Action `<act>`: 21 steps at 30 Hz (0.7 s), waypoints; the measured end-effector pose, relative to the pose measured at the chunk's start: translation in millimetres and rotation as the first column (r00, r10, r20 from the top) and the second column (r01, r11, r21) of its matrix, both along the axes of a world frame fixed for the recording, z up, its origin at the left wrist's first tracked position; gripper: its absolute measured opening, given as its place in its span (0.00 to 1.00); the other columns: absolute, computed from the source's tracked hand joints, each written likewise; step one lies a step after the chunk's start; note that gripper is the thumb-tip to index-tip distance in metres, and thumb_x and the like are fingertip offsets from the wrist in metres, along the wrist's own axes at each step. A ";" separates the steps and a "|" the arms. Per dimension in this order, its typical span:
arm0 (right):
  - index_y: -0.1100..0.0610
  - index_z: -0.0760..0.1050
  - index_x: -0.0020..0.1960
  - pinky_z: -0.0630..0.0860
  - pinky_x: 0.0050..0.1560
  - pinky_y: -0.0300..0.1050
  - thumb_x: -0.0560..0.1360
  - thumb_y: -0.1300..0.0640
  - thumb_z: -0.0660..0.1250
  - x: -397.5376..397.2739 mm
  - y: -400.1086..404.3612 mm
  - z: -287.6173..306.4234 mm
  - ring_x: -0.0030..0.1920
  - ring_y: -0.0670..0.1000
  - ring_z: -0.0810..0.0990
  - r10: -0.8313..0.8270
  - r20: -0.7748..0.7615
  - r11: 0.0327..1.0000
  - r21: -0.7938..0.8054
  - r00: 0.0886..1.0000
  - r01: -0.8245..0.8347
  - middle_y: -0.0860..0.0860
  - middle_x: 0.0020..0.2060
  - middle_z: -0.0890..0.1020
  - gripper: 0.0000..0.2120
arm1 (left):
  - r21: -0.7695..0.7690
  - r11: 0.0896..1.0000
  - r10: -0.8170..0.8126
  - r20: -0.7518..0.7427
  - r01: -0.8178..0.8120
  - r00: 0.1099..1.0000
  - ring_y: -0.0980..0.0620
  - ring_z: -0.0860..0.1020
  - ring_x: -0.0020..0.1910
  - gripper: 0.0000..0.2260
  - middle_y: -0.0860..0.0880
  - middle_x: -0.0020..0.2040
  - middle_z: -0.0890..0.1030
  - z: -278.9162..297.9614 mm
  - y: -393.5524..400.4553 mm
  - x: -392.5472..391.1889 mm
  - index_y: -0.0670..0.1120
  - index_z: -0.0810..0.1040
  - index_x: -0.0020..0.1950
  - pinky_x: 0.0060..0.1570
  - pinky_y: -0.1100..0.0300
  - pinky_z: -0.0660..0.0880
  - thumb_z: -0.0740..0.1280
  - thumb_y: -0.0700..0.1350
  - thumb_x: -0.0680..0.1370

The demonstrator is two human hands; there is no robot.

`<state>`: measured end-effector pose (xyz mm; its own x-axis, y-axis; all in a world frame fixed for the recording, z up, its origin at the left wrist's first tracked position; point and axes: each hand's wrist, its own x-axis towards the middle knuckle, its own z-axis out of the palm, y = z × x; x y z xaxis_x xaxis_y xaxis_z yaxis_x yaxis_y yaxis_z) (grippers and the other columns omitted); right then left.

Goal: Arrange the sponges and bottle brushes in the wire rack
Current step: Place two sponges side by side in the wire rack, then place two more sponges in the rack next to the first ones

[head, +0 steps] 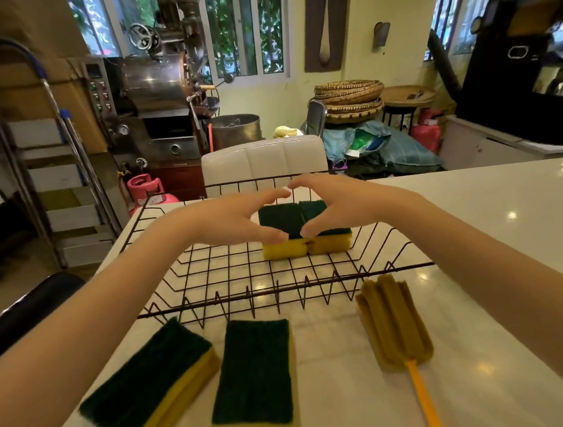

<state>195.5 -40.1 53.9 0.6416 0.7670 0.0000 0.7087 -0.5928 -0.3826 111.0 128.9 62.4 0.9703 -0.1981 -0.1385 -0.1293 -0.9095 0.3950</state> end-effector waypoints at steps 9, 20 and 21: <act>0.45 0.55 0.71 0.57 0.63 0.33 0.71 0.44 0.66 -120.1 -13.3 -13.8 0.64 0.36 0.58 0.203 0.033 0.945 0.254 0.979 -0.204 0.42 0.72 0.59 0.34 | -0.159 0.986 0.125 0.473 -0.056 0.872 0.73 0.68 0.56 0.21 0.68 0.57 0.70 -29.9 4.0 -118.5 0.63 0.66 0.62 0.53 0.73 0.65 0.62 0.61 0.70; 0.45 0.61 0.66 0.71 0.47 0.27 0.71 0.44 0.66 -168.1 -14.6 -54.2 0.63 0.41 0.61 0.285 -0.160 0.958 0.087 0.945 -0.274 0.42 0.69 0.59 0.26 | -0.059 0.983 0.184 0.326 -0.174 0.927 0.67 0.63 0.66 0.25 0.64 0.65 0.68 -81.7 29.2 -195.0 0.67 0.65 0.62 0.67 0.62 0.63 0.55 0.71 0.66; 0.45 0.61 0.66 0.70 0.55 0.30 0.70 0.43 0.66 -168.2 -12.5 -56.8 0.66 0.43 0.60 0.271 -0.146 0.963 0.060 0.952 -0.264 0.43 0.70 0.59 0.28 | -0.031 0.981 0.193 0.305 -0.192 0.933 0.67 0.59 0.68 0.29 0.65 0.66 0.64 -83.7 31.0 -196.4 0.67 0.64 0.63 0.69 0.61 0.59 0.53 0.73 0.65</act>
